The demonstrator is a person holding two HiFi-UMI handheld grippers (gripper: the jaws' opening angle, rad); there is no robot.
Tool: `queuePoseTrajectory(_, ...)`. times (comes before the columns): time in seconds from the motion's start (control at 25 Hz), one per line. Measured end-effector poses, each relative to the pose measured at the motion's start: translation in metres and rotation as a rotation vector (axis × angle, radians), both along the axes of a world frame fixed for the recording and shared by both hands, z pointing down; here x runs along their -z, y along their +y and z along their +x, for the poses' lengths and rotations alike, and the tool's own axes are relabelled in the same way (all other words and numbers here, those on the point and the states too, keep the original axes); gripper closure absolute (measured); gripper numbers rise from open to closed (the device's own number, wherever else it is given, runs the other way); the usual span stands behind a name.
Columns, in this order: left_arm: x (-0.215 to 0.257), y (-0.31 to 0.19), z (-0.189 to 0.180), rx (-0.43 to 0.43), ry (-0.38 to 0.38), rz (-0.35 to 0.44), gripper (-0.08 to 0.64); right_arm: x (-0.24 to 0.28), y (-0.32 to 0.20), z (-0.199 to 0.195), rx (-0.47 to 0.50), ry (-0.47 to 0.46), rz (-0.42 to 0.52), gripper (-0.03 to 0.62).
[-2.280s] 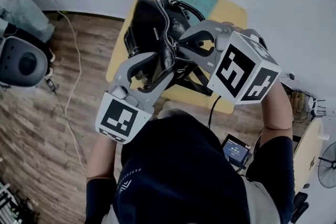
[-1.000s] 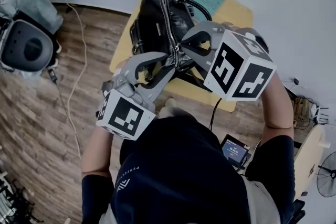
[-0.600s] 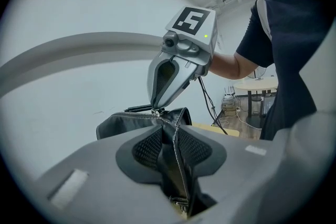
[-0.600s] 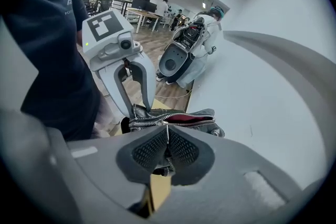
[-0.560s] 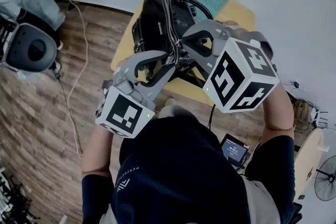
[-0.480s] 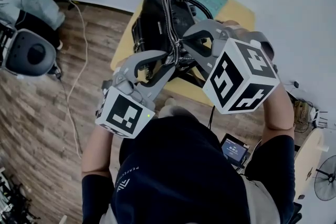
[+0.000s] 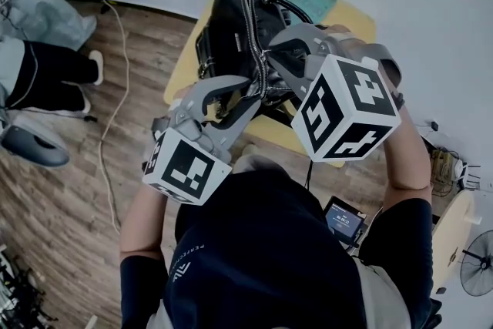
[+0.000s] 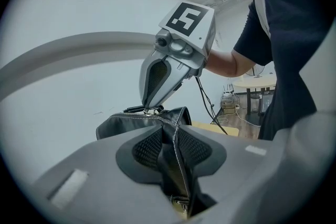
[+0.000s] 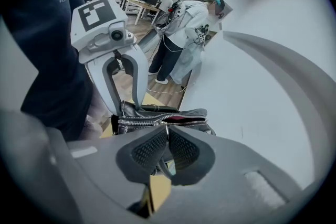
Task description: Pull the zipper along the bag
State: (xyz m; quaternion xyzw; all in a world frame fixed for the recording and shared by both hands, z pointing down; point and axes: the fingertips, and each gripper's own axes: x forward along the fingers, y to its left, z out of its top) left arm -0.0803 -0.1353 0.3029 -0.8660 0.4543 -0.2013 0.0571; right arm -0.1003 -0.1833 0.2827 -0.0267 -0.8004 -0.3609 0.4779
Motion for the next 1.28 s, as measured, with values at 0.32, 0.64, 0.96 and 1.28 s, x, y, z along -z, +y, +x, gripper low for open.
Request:
queuePoseTrajectory(0.32, 0.002, 0.000, 0.001, -0.023, 0.014, -0.006, 0.443, 0.002, -0.021, -0.011, -0.039, -0.022, 0.052, 0.571)
queuePoseTrajectory(0.64, 0.006, 0.002, 0.001, -0.031, 0.045, -0.003, 0.443, 0.008, -0.023, -0.015, -0.035, -0.055, 0.082, 0.565)
queuePoseTrajectory(0.96, 0.006, 0.003, 0.001, -0.045, 0.083, -0.022, 0.442, 0.020, -0.008, -0.007, 0.007, -0.026, 0.020, 0.578)
queuePoseTrajectory(1.28, 0.005, 0.005, 0.002, -0.057, 0.084, -0.014, 0.442, 0.023, -0.007, -0.010, 0.010, -0.026, 0.049, 0.580)
